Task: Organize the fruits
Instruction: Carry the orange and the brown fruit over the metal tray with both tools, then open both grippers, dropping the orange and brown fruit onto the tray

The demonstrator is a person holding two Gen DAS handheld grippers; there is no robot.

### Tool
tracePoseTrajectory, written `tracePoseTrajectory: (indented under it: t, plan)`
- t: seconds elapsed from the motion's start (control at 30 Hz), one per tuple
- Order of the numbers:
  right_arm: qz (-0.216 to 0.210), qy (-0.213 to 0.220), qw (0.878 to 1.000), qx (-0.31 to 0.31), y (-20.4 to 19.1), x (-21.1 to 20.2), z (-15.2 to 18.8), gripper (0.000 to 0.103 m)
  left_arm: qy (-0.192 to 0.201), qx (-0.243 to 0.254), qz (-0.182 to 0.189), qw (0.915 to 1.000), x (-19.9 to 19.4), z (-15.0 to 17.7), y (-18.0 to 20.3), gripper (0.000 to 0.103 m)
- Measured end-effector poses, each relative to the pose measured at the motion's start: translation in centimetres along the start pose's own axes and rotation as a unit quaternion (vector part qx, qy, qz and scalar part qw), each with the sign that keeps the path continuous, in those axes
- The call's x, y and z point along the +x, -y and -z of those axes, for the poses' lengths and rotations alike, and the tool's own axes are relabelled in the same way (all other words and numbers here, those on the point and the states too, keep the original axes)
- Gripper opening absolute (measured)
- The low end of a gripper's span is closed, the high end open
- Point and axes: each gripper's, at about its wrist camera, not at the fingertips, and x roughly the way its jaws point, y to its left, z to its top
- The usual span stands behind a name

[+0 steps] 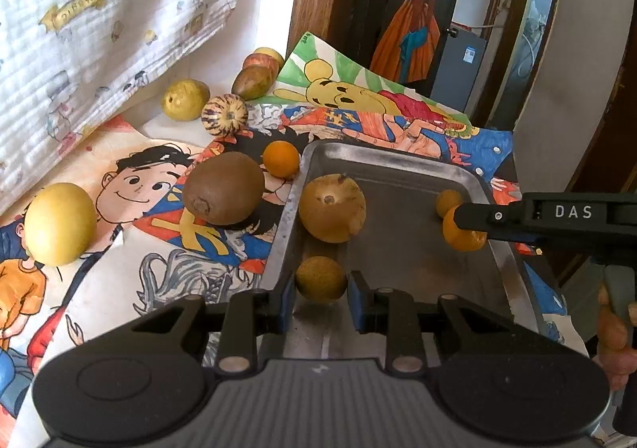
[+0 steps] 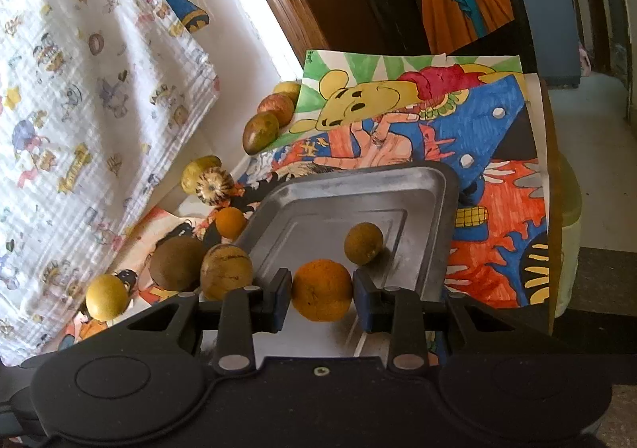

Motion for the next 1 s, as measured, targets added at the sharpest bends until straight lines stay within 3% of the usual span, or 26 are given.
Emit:
tracePoseTrajectory:
  t: [0.73, 0.93, 1.0]
  plan:
    - [0.016, -0.011, 1.000, -0.008, 0.1, 0.8, 0.3, 0.037, -0.007, 0.000, 0.003, 1.0000, 0.1, 0.4, 0.1, 0.031]
    - [0.013, -0.008, 1.000, -0.009, 0.0, 0.7, 0.2, 0.038, 0.001, -0.006, 0.007, 1.0000, -0.8, 0.3, -0.4, 0.038]
    - [0.013, -0.006, 1.000, -0.010, -0.1, 0.5, 0.2, 0.038, 0.005, -0.008, 0.008, 0.9999, -1.2, 0.3, -0.5, 0.047]
